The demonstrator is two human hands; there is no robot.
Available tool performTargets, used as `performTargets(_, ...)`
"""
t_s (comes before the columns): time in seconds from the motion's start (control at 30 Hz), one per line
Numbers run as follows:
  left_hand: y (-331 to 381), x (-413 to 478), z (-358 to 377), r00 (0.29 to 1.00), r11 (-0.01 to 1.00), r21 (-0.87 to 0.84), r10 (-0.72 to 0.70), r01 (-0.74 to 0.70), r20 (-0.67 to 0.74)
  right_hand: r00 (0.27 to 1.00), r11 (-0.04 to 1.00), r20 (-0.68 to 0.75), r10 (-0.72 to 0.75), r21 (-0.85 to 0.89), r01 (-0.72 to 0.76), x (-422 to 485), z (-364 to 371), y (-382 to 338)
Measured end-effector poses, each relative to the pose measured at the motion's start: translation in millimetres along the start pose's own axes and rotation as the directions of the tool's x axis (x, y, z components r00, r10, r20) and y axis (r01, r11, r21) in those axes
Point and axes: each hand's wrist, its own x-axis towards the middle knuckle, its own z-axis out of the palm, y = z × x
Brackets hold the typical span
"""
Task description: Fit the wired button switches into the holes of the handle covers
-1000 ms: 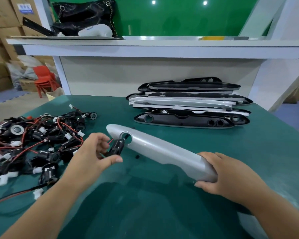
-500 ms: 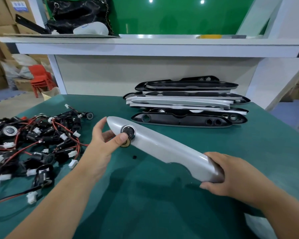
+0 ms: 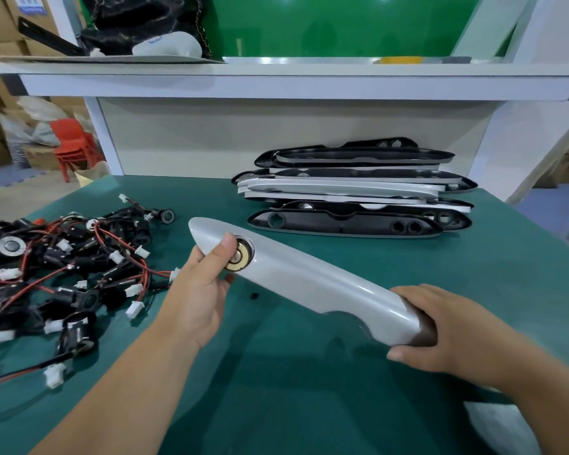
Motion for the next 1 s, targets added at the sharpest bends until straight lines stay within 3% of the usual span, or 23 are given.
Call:
performTargets(0.17,5.1,-8.4,-4.7,0.998,0.991,0.117,0.058,-0.061,0.031,0.998,0.999,-0.051,-0.045,-0.001,0.045,0.0,0.4,-5.0)
performTargets(0.27,4.8,-17.9,-5.7,0.998,0.914,0.403,0.061,-0.050,-0.015,0.965,0.993,-0.240,-0.110,0.007,0.115,8.5,9.8,-27.3)
performTargets(0.33,5.9,-27.8,-3.1,0.997,0.845,0.533,0.072,-0.050,-0.019,0.894,0.977,-0.399,-0.202,-0.024,0.210,15.0,15.5,-51.3)
performTargets(0.47,9.0,-38.0,8.5,0.993,0.835,0.538,0.103,-0.119,0.060,0.788,0.936,-0.537,-0.301,-0.007,0.353,29.3,20.7,-97.9)
performTargets(0.63,11.4,-43.5,11.4,0.978,0.847,0.492,0.153,-0.204,0.142,0.728,0.934,-0.638,-0.252,0.038,0.356,44.3,26.6,-131.4)
performTargets(0.9,10.6,-39.4,11.4,0.964,0.840,0.473,0.215,-0.265,0.159,0.796,0.923,-0.487,-0.359,-0.061,0.379,50.8,8.8,-128.4)
performTargets(1.0,9.2,-37.7,9.9,0.961,0.834,0.479,0.238,-0.275,0.137,0.765,0.924,-0.527,-0.370,-0.121,0.364,52.5,9.0,-133.0)
